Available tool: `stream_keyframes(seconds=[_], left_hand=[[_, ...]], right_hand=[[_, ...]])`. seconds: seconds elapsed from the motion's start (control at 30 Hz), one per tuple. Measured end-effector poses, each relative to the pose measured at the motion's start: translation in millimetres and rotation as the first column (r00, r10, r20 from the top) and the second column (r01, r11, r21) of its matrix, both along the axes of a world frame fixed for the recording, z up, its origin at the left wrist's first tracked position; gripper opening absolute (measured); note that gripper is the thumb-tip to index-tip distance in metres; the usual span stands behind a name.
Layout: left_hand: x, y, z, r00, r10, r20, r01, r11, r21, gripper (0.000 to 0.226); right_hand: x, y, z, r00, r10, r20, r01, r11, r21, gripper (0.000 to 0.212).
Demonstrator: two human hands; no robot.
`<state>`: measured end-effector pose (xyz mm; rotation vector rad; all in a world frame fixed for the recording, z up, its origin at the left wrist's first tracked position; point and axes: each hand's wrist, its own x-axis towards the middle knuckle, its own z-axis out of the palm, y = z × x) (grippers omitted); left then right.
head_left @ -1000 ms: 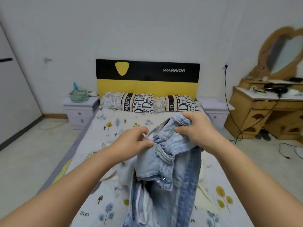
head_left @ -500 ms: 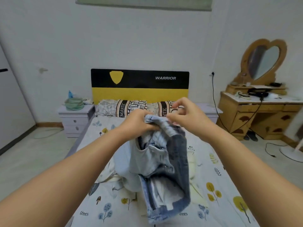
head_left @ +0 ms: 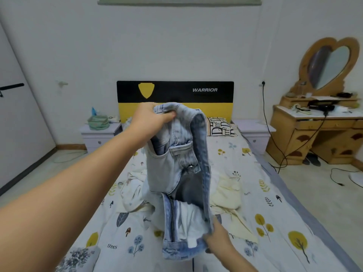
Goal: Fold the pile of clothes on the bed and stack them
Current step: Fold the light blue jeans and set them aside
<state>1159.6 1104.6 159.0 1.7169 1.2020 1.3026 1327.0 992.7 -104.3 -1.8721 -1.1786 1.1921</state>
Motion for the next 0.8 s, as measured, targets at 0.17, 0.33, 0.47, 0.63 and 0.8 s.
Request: stream_keyframes(seconds=[0.17, 0.33, 0.47, 0.63, 0.8], left_hand=[[-51.9, 22.7, -21.0, 0.966, 0.256, -0.036, -0.257, 0.966, -0.006, 0.019], [-97.5, 30.2, -59.3, 0.932, 0.345, -0.110, -0.352, 0.934, -0.056, 0.013], [-112.1, 28.9, -79.6, 0.908, 0.359, -0.214, -0.386, 0.918, -0.095, 0.022], [-114.2, 23.1, -92.4, 0.926, 0.251, -0.283, -0.302, 0.940, -0.155, 0.016], [-102.9, 8.6, -91.9, 0.939, 0.050, -0.342, -0.113, 0.979, -0.168, 0.025]], right_hand=[[31.4, 7.5, 49.0, 0.921, -0.236, -0.309, 0.288, 0.948, 0.135, 0.034], [49.8, 7.8, 101.9, 0.777, -0.120, -0.618, 0.245, 0.962, 0.121, 0.007], [50.6, 3.9, 126.8, 0.682, 0.089, -0.725, 0.101, 0.972, 0.214, 0.025], [40.7, 1.2, 132.1, 0.932, -0.019, -0.362, 0.160, 0.919, 0.362, 0.017], [47.6, 1.2, 131.5, 0.962, -0.273, 0.020, 0.223, 0.824, 0.521, 0.021]])
